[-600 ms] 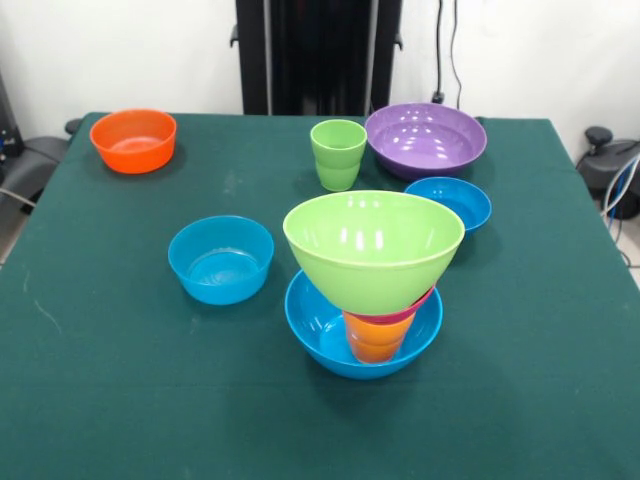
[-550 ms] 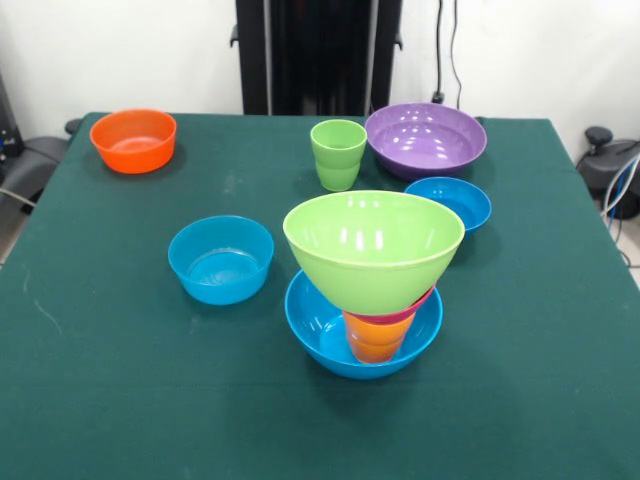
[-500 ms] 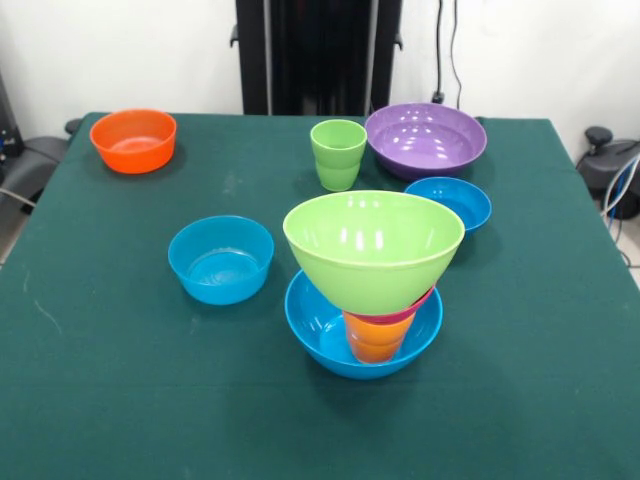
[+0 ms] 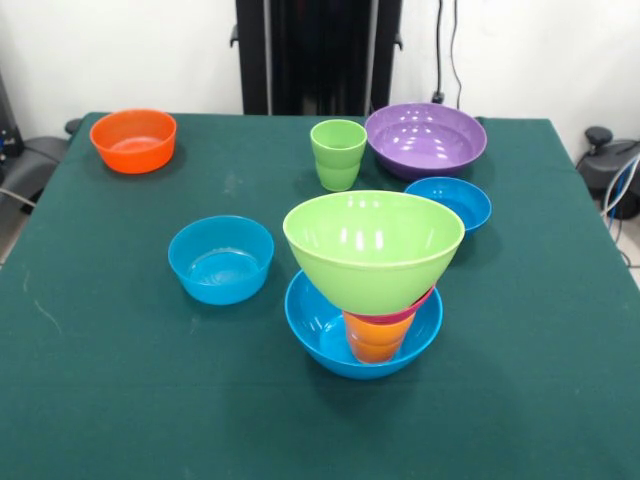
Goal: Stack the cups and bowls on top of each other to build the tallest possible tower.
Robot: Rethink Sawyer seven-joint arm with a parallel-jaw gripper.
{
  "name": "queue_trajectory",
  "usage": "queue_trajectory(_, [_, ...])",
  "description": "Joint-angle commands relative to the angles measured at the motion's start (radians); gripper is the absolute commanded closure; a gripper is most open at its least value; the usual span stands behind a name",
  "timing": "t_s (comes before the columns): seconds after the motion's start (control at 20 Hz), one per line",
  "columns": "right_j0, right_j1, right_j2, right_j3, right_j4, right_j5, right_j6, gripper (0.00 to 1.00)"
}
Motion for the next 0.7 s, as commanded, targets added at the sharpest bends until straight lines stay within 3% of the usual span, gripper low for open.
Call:
queue_trajectory(0.05, [0.057, 0.001, 0.057, 0.231, -0.038, -0.058, 0.134, 0.0])
queue_trajectory(0.5, [0.126, 0.017, 0.021, 0.327, -0.059, -0.074, 0.186, 0.0])
queue_trajectory(0.7, [0.15, 0.013, 0.035, 0.399, -0.045, -0.167, 0.186, 0.0])
